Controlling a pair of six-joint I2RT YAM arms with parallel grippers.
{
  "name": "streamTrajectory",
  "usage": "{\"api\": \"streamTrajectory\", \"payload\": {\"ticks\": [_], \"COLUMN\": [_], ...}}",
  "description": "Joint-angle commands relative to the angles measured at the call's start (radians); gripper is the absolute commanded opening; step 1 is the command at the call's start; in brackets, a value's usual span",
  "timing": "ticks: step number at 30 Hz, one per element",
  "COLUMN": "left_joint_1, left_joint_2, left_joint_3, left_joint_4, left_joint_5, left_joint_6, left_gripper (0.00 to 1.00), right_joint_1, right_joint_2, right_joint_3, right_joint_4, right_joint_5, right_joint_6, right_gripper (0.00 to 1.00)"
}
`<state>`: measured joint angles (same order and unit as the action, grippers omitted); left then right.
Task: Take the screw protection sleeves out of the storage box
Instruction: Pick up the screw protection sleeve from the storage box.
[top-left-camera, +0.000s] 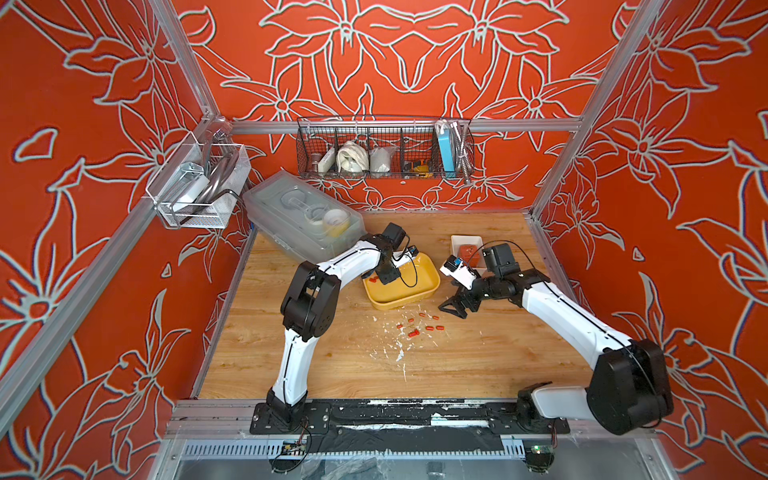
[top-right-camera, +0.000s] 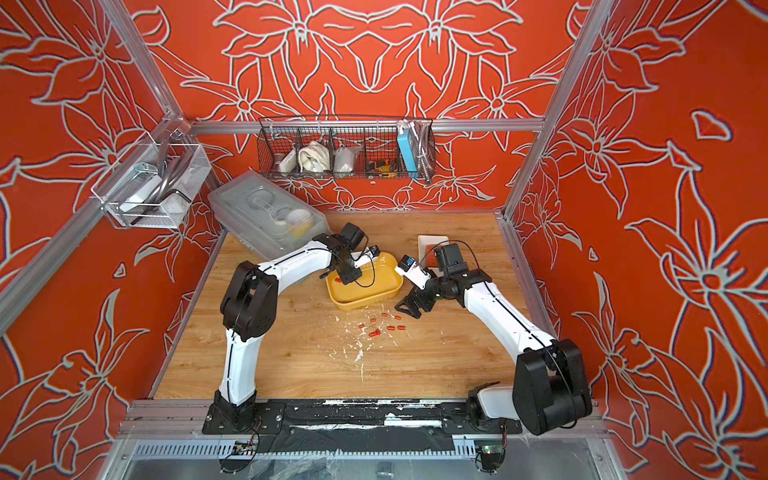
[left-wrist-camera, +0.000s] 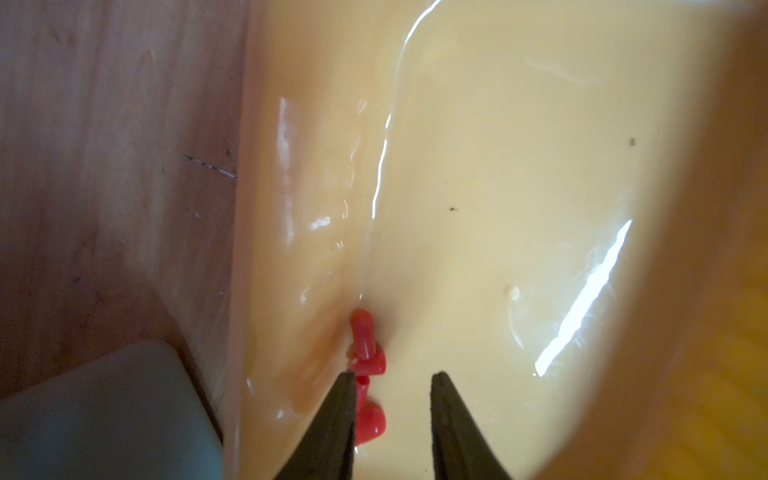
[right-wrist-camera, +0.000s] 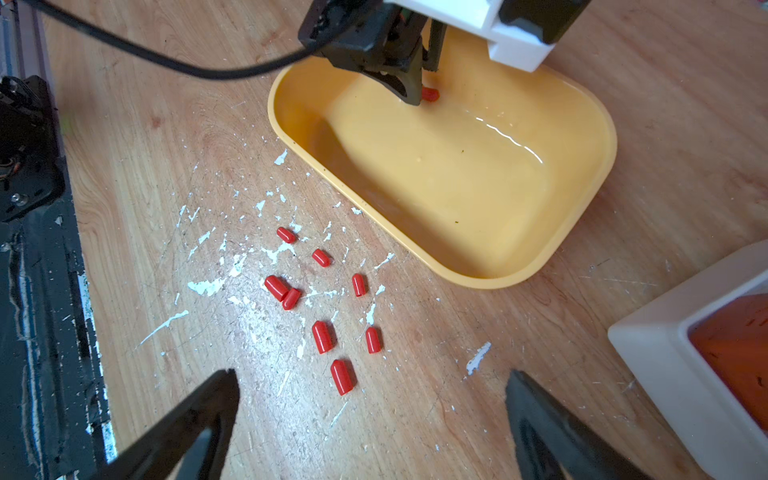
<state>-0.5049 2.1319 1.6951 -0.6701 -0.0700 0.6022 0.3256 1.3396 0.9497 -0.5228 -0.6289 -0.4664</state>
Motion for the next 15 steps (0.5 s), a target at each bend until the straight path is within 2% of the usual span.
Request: {"api": "streamTrajectory", "payload": {"ticks": [1, 15], "left_joint_1": [0.0, 0.0], "left_joint_2": [0.03, 0.088], "left_joint_3": [0.022, 0.012], "left_joint_4": [0.014, 0.051], "left_joint_5": [-0.044, -0.1], "left_joint_6": [-0.001, 0.019], "left_gripper": [0.33, 0.32], "right_joint_1": [0.0, 0.0], "right_joint_2": [-0.009, -0.011], "right_joint_3": [-0.014, -0.012], "right_joint_4": [0.0, -0.003], "right_joint_5": [-0.001, -0.001], "right_joint_6": [-0.017, -0.018], "right_gripper": [0.99, 0.99]}}
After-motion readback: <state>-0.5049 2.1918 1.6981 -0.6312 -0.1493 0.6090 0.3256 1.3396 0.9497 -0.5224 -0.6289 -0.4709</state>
